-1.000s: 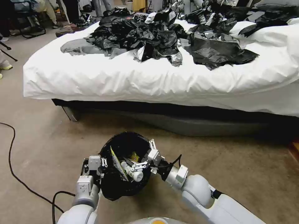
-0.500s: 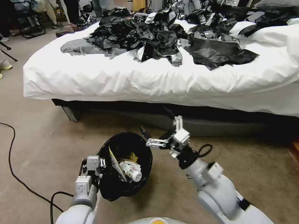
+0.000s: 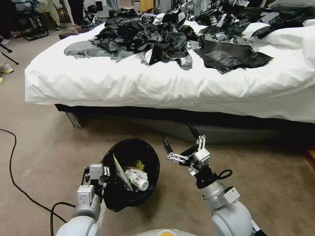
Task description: Pick up the trash bin, then pick up the garbage from the floor and place it into the trash bin.
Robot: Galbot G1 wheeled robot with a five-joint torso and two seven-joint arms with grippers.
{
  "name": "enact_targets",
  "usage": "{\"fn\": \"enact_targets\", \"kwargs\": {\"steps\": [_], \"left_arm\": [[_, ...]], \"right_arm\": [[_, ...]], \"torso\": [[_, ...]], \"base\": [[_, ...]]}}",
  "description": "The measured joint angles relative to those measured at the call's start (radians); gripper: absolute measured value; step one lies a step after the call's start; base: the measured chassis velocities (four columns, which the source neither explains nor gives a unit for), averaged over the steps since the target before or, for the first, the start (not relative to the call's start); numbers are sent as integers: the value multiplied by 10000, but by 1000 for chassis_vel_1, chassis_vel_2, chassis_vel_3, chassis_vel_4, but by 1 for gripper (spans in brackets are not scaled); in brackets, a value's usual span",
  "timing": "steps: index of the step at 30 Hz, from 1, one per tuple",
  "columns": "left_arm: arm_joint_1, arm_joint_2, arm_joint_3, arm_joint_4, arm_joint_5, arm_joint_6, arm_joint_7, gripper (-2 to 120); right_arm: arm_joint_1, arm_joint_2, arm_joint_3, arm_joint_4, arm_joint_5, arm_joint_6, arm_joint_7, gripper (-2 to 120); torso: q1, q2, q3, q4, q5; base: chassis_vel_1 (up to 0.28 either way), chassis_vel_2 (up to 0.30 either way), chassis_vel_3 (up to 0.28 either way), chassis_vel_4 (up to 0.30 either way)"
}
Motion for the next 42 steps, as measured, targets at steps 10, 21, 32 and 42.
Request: {"fn": "enact_targets", "kwargs": {"steps": [10, 21, 32, 42], "left_arm": [[24, 29, -55, -58, -14, 4, -1, 1], [48, 30, -73, -65, -14, -25, 12, 1], [41, 56, -128, -171, -73, -32, 24, 1], [134, 115, -270, -270, -156, -21, 39, 1]], "right_arm": [[-36, -325, 128, -721, 9, -261, 357, 100], [-7, -324, 123, -983, 23, -528, 645, 100], [-34, -329, 184, -1043, 71, -689, 796, 100], [-51, -255, 198, -1171, 47, -646, 856, 100]], "torso": [[0, 0, 0, 0, 1], [0, 1, 0, 0, 1], [0, 1, -1, -1, 1], [0, 0, 0, 0, 0]], "base": [[31, 36, 37, 31], [85, 95, 95, 93], [120, 122, 117, 123], [127, 123, 126, 132]]}}
